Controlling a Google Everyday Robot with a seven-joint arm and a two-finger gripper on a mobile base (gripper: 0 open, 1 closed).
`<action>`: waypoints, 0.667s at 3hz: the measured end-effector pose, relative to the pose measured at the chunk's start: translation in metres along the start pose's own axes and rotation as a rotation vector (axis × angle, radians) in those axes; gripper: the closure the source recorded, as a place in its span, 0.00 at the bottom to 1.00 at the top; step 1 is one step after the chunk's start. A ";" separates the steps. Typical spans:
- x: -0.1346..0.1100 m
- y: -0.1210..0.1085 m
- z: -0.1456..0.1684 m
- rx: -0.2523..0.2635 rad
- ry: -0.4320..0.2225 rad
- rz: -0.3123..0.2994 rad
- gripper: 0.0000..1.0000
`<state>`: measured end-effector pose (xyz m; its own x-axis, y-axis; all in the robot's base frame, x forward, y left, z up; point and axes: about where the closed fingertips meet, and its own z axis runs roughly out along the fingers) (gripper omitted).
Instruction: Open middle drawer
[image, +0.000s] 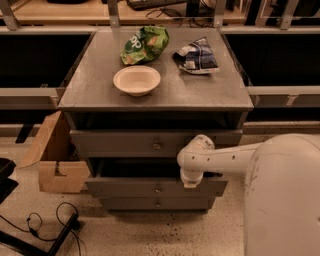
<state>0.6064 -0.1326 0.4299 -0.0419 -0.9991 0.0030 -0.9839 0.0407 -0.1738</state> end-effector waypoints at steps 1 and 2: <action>0.000 -0.001 -0.003 0.000 0.000 0.000 1.00; 0.000 -0.001 -0.003 0.000 0.000 0.000 0.74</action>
Offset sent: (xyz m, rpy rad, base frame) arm 0.0000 0.0000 0.0033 0.0000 0.0000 0.0000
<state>0.6064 -0.1326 0.4332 -0.0419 -0.9991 0.0030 -0.9840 0.0407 -0.1737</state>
